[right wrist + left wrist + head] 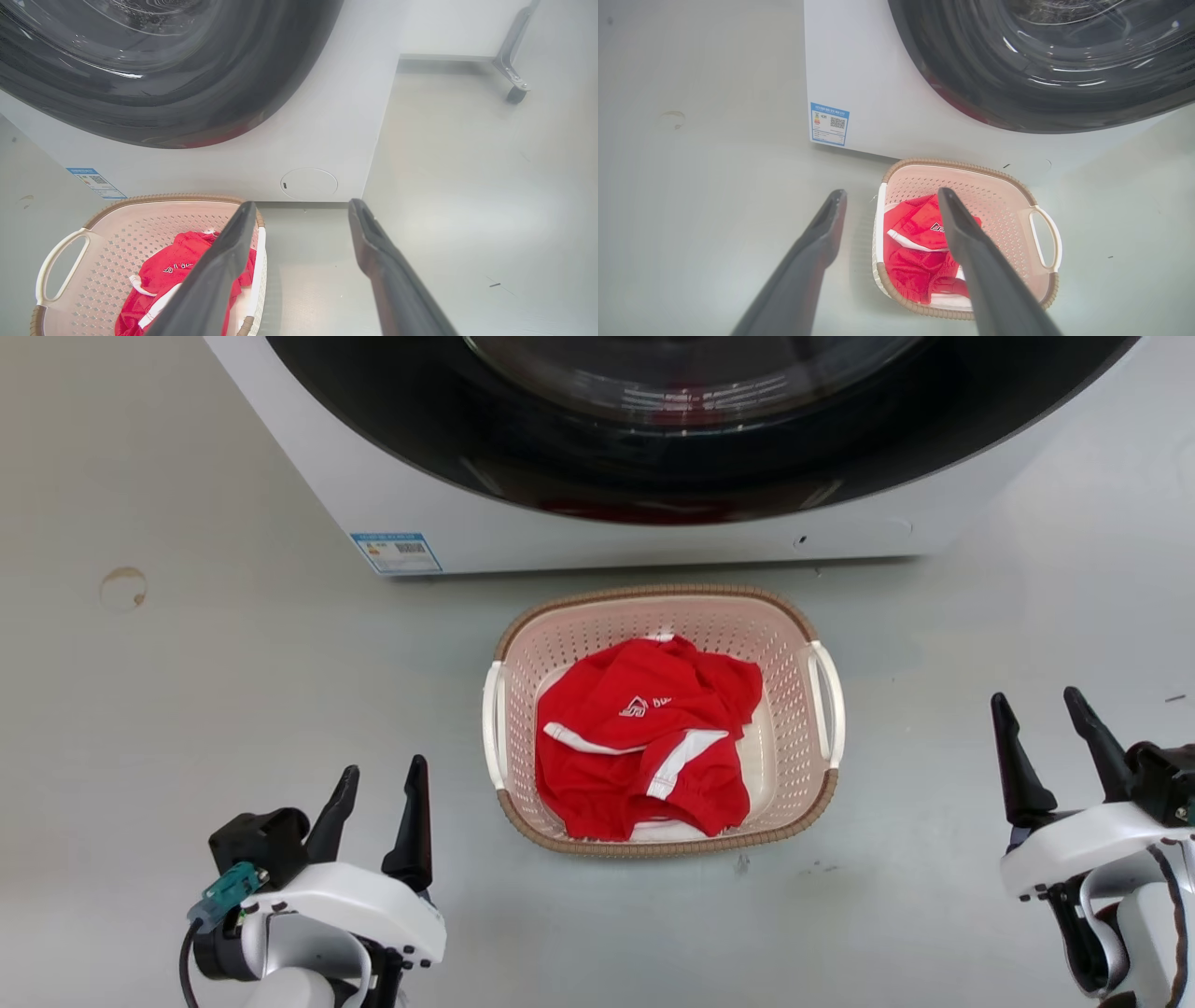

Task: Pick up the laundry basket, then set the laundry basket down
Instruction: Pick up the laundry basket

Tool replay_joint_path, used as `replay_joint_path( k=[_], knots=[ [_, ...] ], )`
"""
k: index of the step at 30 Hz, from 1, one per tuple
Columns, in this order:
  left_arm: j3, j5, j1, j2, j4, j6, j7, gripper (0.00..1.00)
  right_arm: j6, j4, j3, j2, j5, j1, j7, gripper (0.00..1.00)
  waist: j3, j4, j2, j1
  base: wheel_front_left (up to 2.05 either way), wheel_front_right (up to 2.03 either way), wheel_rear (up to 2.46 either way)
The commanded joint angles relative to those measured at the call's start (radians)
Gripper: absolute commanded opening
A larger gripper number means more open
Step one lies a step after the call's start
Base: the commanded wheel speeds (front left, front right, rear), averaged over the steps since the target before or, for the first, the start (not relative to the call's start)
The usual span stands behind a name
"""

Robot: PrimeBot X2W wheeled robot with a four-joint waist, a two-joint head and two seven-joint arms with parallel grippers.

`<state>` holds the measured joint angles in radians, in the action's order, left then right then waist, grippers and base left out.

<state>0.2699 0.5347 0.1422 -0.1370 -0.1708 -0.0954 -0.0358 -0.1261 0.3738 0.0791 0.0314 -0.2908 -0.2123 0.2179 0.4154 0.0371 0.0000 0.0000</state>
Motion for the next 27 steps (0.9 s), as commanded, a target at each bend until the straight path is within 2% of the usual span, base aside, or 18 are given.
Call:
replay_joint_path(
  k=[1,10,15,21,27],
  knots=[
    [-0.024,0.010,0.038,-0.002,0.007,0.010,-0.017,1.00,-0.005,-0.027,0.013,0.019,0.000,-0.030,0.017,1.00,0.077,0.013,0.0000,0.0000,0.00,0.00,0.00],
    [0.022,0.009,0.185,0.035,-0.150,0.090,-0.096,1.00,-0.005,-0.025,0.002,0.020,-0.008,-0.073,0.029,1.00,0.262,0.048,0.0000,0.0000,0.00,0.00,0.00],
    [0.041,0.006,0.276,0.045,-0.251,0.134,-0.131,1.00,-0.005,0.003,0.020,0.023,-0.025,-0.123,0.033,1.00,0.326,0.058,0.0000,0.0000,0.00,0.00,0.00],
    [0.075,0.006,0.411,0.057,-0.422,0.187,-0.165,1.00,-0.005,0.072,0.054,0.028,-0.067,-0.211,0.038,1.00,0.380,0.070,0.0000,0.0000,0.00,0.00,0.00],
    [0.111,0.027,0.516,0.067,-0.579,0.218,-0.196,1.00,-0.005,0.154,0.089,0.030,-0.104,-0.284,0.041,1.00,0.406,0.074,0.0000,0.0000,0.00,0.00,0.00]
  ],
)
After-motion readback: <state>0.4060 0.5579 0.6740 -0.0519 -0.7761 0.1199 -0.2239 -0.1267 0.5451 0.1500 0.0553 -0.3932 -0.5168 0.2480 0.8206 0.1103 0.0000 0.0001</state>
